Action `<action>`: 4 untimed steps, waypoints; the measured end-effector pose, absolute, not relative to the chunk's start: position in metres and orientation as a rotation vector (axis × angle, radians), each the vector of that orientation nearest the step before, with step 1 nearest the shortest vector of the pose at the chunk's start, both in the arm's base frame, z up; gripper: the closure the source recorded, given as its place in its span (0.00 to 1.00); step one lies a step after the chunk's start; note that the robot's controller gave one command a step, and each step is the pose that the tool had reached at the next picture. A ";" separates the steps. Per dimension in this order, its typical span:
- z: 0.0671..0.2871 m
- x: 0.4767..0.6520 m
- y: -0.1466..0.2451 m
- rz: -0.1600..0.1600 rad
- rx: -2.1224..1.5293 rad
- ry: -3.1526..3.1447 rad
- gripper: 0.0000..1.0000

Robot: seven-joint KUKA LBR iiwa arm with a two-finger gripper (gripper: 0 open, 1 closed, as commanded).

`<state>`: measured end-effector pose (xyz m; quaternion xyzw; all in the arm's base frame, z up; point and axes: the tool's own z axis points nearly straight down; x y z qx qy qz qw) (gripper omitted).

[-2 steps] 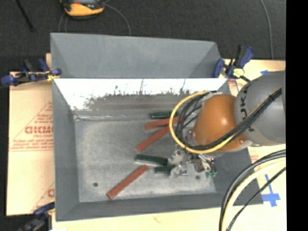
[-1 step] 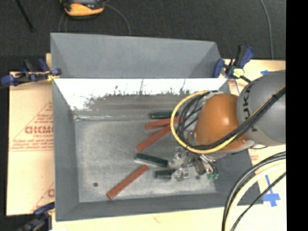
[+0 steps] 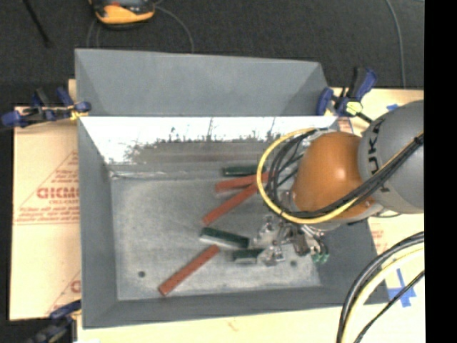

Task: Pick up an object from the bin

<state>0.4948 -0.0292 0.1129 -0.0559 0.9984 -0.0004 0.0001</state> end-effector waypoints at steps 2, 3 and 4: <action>0.139 0.496 -0.030 -0.002 -0.175 3.132 1.00; 0.148 0.495 -0.030 -0.001 -0.175 3.137 1.00; 0.163 0.495 -0.030 -0.001 -0.174 3.136 1.00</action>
Offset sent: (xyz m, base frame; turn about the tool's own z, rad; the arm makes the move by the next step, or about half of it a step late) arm -0.0001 -0.0002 0.0326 0.0000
